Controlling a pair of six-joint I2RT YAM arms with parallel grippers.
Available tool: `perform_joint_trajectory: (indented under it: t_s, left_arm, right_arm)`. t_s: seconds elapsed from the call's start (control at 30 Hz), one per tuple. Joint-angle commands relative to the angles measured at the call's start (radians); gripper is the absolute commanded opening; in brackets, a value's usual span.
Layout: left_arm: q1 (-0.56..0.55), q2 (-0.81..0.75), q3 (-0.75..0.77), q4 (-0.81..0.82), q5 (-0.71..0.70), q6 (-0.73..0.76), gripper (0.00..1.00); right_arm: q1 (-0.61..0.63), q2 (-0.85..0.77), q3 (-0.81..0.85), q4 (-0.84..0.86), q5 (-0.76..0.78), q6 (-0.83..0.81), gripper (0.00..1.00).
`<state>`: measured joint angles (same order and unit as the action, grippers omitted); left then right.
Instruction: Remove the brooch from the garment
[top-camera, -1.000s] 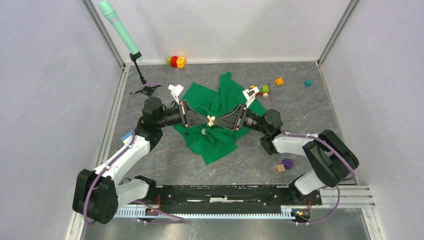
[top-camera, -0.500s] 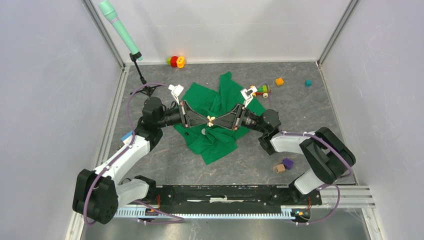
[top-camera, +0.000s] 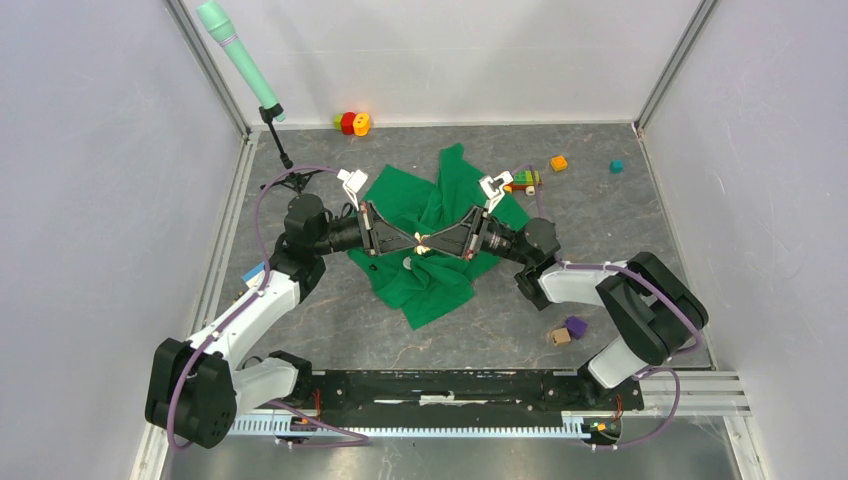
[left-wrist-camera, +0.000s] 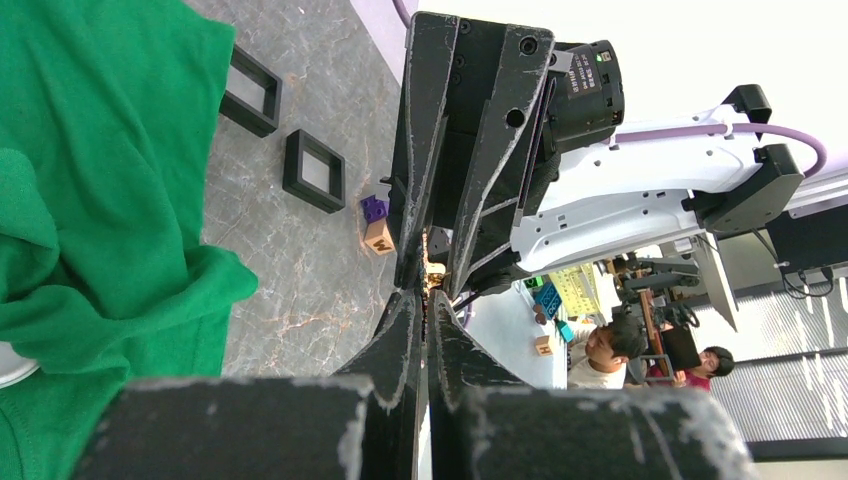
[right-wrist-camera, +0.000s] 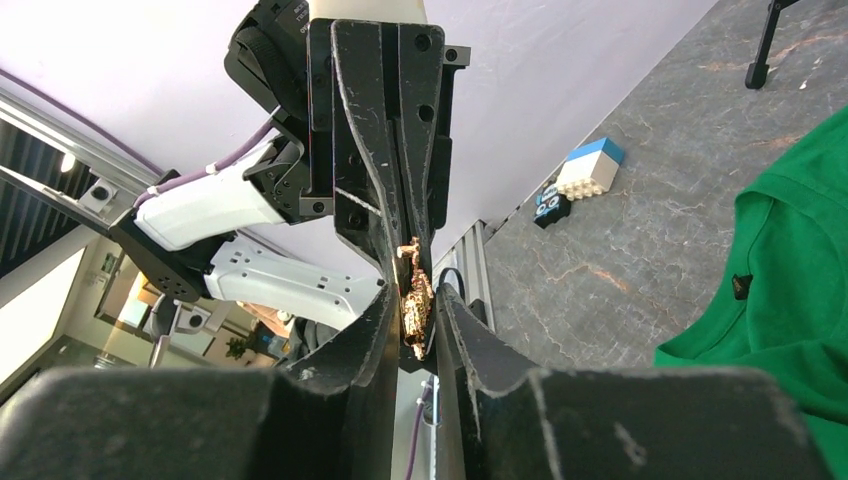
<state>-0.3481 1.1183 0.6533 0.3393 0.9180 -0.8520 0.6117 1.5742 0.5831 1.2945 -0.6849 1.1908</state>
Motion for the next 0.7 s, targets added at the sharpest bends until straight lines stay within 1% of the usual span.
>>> perform_joint_trajectory:
  t_s: [0.0, 0.23, 0.37, 0.5, 0.67]
  left_arm:
    - [-0.001, -0.012, 0.013, 0.038, 0.039, -0.005, 0.02]
    - [-0.001, -0.01, 0.013, 0.036, 0.041, -0.001, 0.02]
    - [-0.002, -0.014, 0.014, 0.035, 0.041, -0.002, 0.02]
    - [-0.001, -0.019, 0.019, 0.017, 0.041, 0.011, 0.02]
    - [-0.002, -0.026, 0.019, 0.002, 0.038, 0.021, 0.02]
  right_arm:
    - [0.005, 0.016, 0.034, 0.04, -0.002, -0.002, 0.23]
    - [0.008, 0.016, 0.041, 0.009, -0.011, -0.017, 0.24]
    - [0.008, 0.014, 0.041, -0.029, -0.003, -0.03, 0.2]
    - [0.008, 0.003, 0.049, -0.109, 0.015, -0.067, 0.19]
    - [0.008, -0.005, 0.037, -0.102, 0.041, -0.063, 0.17]
